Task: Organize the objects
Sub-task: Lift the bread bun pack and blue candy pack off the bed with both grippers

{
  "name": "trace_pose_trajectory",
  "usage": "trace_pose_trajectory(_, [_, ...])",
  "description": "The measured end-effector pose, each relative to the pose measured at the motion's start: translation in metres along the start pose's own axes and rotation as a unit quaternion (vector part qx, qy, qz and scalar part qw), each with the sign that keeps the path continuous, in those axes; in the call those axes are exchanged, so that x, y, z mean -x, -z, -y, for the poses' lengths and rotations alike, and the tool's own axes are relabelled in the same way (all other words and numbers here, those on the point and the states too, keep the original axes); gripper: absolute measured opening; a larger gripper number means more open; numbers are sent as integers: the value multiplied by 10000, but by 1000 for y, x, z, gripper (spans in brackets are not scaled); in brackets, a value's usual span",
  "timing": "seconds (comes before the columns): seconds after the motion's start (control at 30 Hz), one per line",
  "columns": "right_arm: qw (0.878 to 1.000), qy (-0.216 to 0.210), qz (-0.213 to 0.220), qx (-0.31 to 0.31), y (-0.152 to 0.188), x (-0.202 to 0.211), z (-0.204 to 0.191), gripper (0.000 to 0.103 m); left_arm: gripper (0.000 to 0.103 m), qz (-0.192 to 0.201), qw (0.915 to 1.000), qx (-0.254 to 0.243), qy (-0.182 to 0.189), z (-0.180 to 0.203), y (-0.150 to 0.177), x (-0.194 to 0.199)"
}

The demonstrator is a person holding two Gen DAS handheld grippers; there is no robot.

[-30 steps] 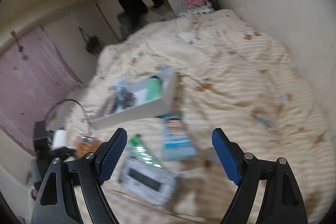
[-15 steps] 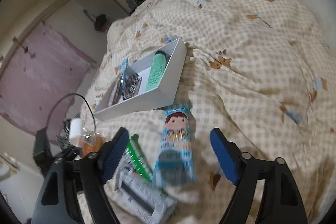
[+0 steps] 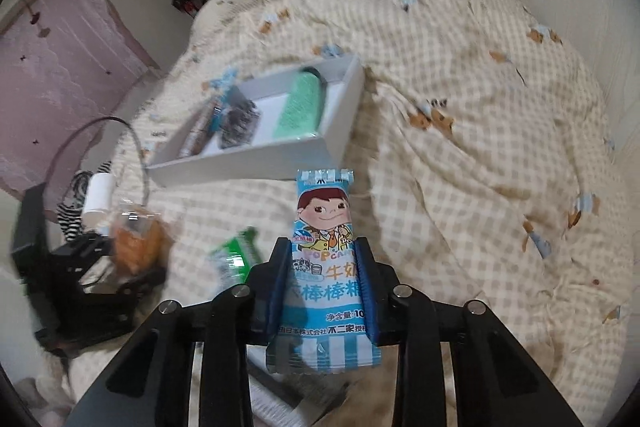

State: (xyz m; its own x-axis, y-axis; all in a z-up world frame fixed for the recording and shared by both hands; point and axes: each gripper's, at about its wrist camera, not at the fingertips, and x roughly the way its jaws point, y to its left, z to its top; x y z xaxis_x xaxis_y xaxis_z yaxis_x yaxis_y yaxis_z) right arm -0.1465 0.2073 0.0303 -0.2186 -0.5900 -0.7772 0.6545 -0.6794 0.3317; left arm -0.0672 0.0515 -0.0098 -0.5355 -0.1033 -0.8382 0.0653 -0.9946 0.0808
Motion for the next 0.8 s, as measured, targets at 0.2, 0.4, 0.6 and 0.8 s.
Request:
trace_pose_trajectory(0.2, [9972, -607, 291, 312, -3, 14, -45, 33, 64, 1, 10000, 1, 1, 0, 0, 0])
trace_pose_trajectory(0.4, [9937, -600, 100, 938, 7, -8, -90, 33, 64, 1, 10000, 1, 2, 0, 0, 0])
trace_pose_trajectory(0.6, [9896, -130, -91, 1433, 33, -30, -103, 33, 64, 0, 10000, 2, 1, -1, 0, -1])
trace_pose_trajectory(0.8, [9898, -112, 45, 1416, 40, -34, -99, 33, 64, 0, 10000, 1, 3, -2, 0, -1])
